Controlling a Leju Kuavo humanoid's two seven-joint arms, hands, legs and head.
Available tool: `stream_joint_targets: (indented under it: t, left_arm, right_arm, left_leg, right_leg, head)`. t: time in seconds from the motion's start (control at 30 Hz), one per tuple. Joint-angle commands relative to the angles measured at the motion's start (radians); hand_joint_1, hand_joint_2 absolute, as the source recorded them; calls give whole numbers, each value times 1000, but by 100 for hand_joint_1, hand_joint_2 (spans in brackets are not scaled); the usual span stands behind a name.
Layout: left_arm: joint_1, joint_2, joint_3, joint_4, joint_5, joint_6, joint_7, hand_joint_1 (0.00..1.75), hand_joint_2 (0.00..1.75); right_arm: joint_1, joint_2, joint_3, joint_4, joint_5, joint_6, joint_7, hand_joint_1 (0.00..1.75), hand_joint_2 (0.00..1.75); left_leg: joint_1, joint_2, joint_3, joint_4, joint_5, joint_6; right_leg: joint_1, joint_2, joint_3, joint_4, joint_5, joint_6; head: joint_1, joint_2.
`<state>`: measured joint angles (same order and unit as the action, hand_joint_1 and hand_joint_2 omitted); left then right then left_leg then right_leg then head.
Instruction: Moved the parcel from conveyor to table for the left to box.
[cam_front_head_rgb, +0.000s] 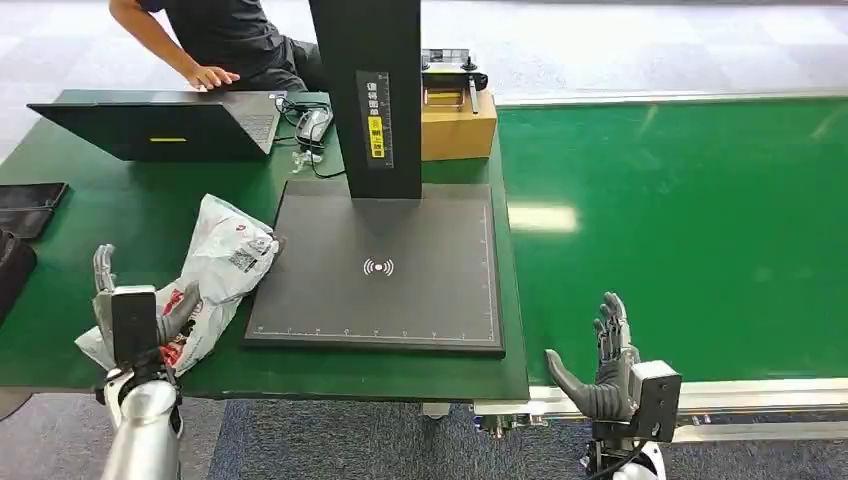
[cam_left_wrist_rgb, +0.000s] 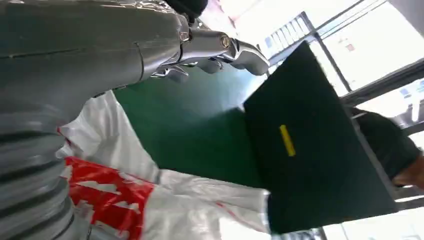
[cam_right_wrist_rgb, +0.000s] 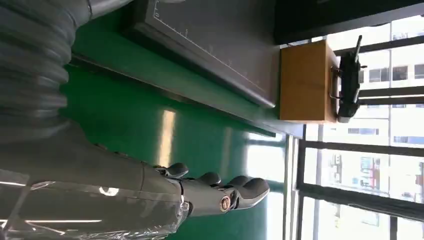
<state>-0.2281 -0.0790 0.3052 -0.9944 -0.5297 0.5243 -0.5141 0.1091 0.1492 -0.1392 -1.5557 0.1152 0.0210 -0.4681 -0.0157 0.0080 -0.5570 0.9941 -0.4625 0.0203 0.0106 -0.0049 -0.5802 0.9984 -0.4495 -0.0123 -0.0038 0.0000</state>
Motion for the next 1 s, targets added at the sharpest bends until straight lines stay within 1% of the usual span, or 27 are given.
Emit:
stream_joint_targets:
  t: [0.03,0.07,0.1,0.13,0.17,0.23,0.27,0.33,0.37,0.47,0.57,0.63,0.7,0.83,1.0]
  left_arm:
    - [76,-83,-18,-249,397,-321,-94,0,175]
    - [105,-86,-43,-300,509,-440,-98,0,175]
    - [118,-87,-58,-322,560,-496,-93,0,175]
    - [121,-89,-59,-323,560,-496,-93,0,175]
    - [141,-89,-80,-357,622,-568,-98,0,175]
    - [150,-97,-92,-377,627,-576,-98,0,175]
    - [162,-90,-117,-394,701,-665,-88,0,175]
    - [181,-87,-151,-408,717,-714,-77,0,175]
    - [190,-79,-183,-402,717,-751,-40,0,175]
    - [213,-95,-235,-390,687,-749,1,0,175]
    - [225,-92,-278,-387,622,-720,12,0,175]
    - [228,-88,-300,-378,598,-719,24,0,175]
    - [229,-82,-335,-359,534,-706,34,0,175]
    - [228,-84,-349,-348,501,-692,35,0,175]
    - [228,-84,-349,-348,501,-692,35,0,175]
  right_arm:
    - [-19,5,-13,53,0,7,-11,0,175]
    - [-23,2,-11,60,-2,10,-15,0,175]
    - [-24,0,-9,62,-2,11,-18,0,175]
    - [-25,0,-9,62,-2,11,-18,0,175]
    - [-26,-1,-6,63,-3,12,-20,0,175]
    - [-26,-1,-4,60,-2,12,-19,0,175]
    - [-24,-4,2,54,0,15,-22,0,175]
    - [-22,-5,10,44,5,21,-27,0,175]
    - [-20,-5,12,37,8,23,-29,0,175]
    - [0,1,17,0,21,28,-29,0,175]
    - [14,3,24,-24,31,35,-30,0,175]
    - [19,-3,38,-37,32,60,-33,0,175]
    - [26,-14,62,-55,47,84,-34,0,175]
    - [29,-13,70,-65,58,83,-33,0,175]
    - [29,-13,70,-65,58,83,-33,0,175]
  left_leg:
    - [1,-1,2,-1,0,-3]
    - [1,-1,2,-1,0,-3]
    - [1,-1,3,-2,0,-4]
    - [1,0,0,0,-1,-2]
    - [1,0,1,0,-1,-2]
    - [1,0,2,-1,-1,-3]
    - [1,0,1,0,-1,-2]
    - [1,-1,0,0,-1,-2]
    - [1,0,1,-1,-1,-2]
    - [0,-1,2,-1,-1,-3]
    - [0,-3,2,-1,0,-3]
    - [0,-1,1,-1,-1,-2]
    - [0,-3,2,-1,-1,-3]
    - [0,-2,1,-1,-1,-2]
    - [0,-2,3,-2,0,-3]
  right_leg:
    - [0,0,2,-2,0,3]
    - [0,0,2,-2,0,3]
    - [0,1,4,-3,0,4]
    - [1,1,1,-1,0,2]
    - [0,2,1,-1,0,2]
    - [0,1,2,-2,0,3]
    - [0,1,1,-1,0,2]
    - [0,0,0,-1,0,1]
    - [0,1,1,-1,0,2]
    - [0,0,2,-1,0,2]
    - [-1,-2,3,-1,-1,3]
    - [-1,0,1,-1,-1,2]
    - [-1,-1,2,-1,-1,2]
    - [-1,-1,1,-1,0,1]
    - [0,-1,3,-2,0,2]
  head:
    - [0,0]
    - [0,0]
    - [0,0]
    - [0,0]
    - [0,0]
    - [0,0]
    - [0,0]
    - [0,0]
    - [0,0]
    - [0,0]
    - [0,0]
    - [0,0]
    - [0,0]
    - [0,0]
    - [0,0]
